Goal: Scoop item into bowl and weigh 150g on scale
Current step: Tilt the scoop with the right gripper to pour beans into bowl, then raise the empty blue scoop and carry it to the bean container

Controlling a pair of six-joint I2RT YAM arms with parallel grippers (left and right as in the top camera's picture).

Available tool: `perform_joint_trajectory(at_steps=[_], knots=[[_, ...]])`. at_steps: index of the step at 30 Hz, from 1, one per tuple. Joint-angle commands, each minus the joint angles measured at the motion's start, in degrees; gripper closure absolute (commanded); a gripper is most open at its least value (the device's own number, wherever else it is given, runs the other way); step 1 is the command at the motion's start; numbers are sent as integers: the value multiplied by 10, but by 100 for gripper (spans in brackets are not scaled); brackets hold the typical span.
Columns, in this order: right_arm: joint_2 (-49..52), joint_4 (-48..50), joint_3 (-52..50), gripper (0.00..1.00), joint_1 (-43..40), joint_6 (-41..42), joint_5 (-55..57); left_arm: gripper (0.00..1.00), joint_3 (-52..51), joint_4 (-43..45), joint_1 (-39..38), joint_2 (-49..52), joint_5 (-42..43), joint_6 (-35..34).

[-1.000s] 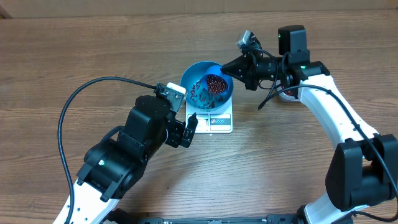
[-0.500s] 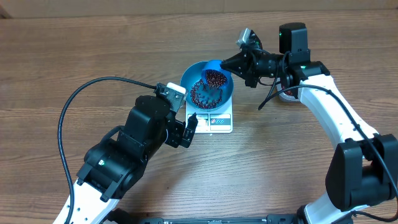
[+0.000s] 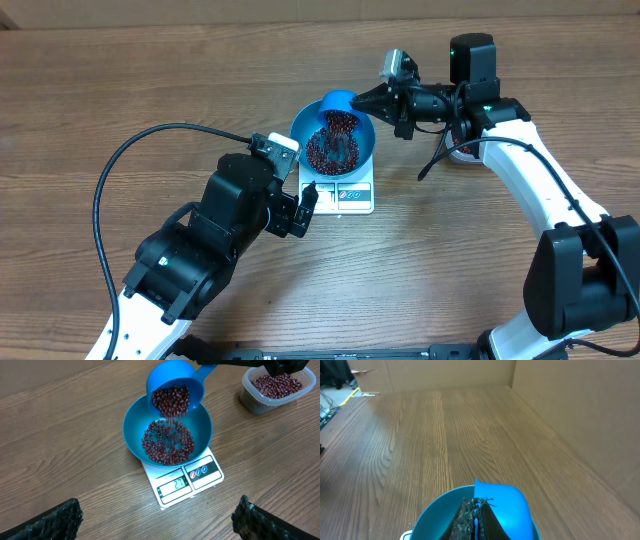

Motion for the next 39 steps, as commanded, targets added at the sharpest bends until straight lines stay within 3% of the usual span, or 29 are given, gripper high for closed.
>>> perform_joint_trajectory(at_steps=[1, 28, 36, 39], knots=[[-21, 4, 6, 96, 1, -58, -28, 0, 2, 2, 3, -2, 5, -6], [-21, 76, 6, 96, 1, -84, -43, 0, 2, 2, 3, -2, 5, -6], [-21, 89, 7, 96, 1, 34, -43, 1, 2, 2, 3, -2, 5, -6], [-21, 163, 7, 96, 1, 172, -65, 1, 2, 2, 3, -2, 5, -6]])
